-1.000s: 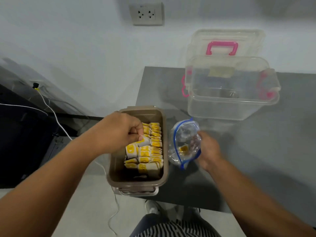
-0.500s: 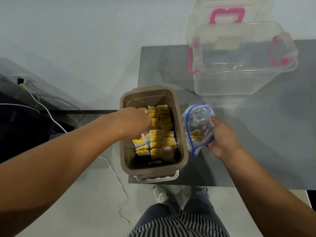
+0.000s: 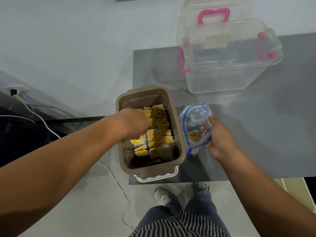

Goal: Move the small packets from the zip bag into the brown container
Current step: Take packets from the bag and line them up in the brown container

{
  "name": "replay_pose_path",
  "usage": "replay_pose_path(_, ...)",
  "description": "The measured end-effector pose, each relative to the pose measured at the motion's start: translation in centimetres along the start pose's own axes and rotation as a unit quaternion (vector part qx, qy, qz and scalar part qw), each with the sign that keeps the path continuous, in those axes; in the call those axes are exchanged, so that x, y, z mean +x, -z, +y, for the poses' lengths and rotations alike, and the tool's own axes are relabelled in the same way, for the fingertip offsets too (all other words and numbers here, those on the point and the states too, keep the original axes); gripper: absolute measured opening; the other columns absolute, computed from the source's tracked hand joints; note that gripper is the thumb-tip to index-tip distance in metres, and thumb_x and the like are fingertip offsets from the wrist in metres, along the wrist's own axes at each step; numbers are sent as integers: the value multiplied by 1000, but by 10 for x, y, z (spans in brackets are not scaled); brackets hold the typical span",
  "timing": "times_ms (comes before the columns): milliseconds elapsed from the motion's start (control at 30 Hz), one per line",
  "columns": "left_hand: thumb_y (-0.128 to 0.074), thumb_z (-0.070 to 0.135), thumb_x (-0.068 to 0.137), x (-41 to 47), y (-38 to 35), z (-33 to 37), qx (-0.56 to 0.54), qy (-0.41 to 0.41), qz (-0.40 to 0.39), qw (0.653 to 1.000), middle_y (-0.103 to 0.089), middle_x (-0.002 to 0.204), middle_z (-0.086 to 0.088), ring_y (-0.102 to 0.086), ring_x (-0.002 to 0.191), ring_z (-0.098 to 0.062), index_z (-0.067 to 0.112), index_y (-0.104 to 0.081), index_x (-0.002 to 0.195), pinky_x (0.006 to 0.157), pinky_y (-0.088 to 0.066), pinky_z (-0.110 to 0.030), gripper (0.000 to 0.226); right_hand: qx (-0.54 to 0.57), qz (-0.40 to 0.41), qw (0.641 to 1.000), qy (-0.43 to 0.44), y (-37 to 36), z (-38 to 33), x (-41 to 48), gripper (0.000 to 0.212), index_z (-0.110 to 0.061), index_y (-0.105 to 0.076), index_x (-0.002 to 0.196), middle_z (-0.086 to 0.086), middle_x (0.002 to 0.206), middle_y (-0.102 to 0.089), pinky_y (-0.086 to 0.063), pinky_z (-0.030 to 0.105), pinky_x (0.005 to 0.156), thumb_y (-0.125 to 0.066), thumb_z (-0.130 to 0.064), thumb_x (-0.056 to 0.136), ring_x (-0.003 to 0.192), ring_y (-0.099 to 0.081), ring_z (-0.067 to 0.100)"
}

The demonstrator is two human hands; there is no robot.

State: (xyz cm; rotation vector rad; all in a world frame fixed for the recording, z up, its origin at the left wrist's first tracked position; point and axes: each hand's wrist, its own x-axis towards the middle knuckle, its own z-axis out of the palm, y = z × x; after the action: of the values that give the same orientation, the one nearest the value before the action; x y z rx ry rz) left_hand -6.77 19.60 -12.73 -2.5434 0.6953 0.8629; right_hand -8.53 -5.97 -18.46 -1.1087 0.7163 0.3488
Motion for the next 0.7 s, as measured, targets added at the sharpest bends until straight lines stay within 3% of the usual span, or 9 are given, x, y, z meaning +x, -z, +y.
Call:
replay_pose_path(100, -68, 21, 90, -5, 3, 1, -3, -4, -4, 1000, -65, 86, 5, -58, 74, -15, 17, -72, 101, 75, -60, -35, 13, -24, 6, 999, 20, 1, 2, -2, 24, -18, -62, 84, -4, 63, -53, -45, 24, 52, -50, -26, 104, 51, -49, 7)
replay_pose_path(200, -68, 33, 92, -13, 15, 3, -35, 10, -5, 999, -69, 103, 4, -65, 93, -19, 23, -70, 112, 77, -55, -33, 23, -59, 9, 998, 35, 5, 3, -4, 25, -18, -57, 81, -4, 59, -50, -46, 31, 62, -51, -27, 104, 54, -48, 13)
replay_pose_path(333, -63, 39, 93, -28, 40, 0, -129, 58, 92, 986, -68, 111, 7, -63, 96, -15, 31, -67, 115, 80, -52, -30, 23, -87, 11, 994, 60, 12, -5, -8, 28, -16, -59, 80, -2, 62, -55, -48, 34, 64, -54, -31, 104, 58, -52, 16)
replay_pose_path(433, -63, 42, 93, -39, 65, 12, -240, 67, 186, 950, -69, 100, 14, -62, 91, -9, 33, -69, 106, 83, -52, -28, 17, -95, 7, 992, 83, 18, -13, -10, 30, -16, -58, 79, -2, 64, -56, -49, 38, 68, -55, -32, 104, 63, -53, 18)
replay_pose_path(533, -68, 32, 92, -40, 86, 45, -355, 31, 290, 888, -66, 89, 18, -62, 85, 0, 27, -71, 98, 78, -45, -8, 8, -106, -2, 989, 102, 22, -22, -10, 32, -16, -55, 76, -3, 62, -52, -46, 38, 69, -54, -32, 104, 63, -48, 18)
replay_pose_path(600, -71, 22, 90, -30, 95, 73, -413, -11, 326, 850, -70, 87, 15, -63, 81, 2, 23, -74, 98, 78, -46, -10, 9, -110, -3, 988, 112, 26, -29, -10, 32, -15, -56, 76, 0, 64, -53, -47, 40, 70, -55, -32, 103, 63, -50, 18)
replay_pose_path(700, -72, 16, 88, -7, 101, 112, -443, -35, 342, 828, -74, 89, 8, -65, 79, -2, 20, -75, 99, 78, -47, -10, 12, -106, -18, 988, 112, 31, -38, -10, 28, -7, -65, 93, 16, 86, -69, -56, 50, 81, -54, -29, 104, 78, -64, 29)
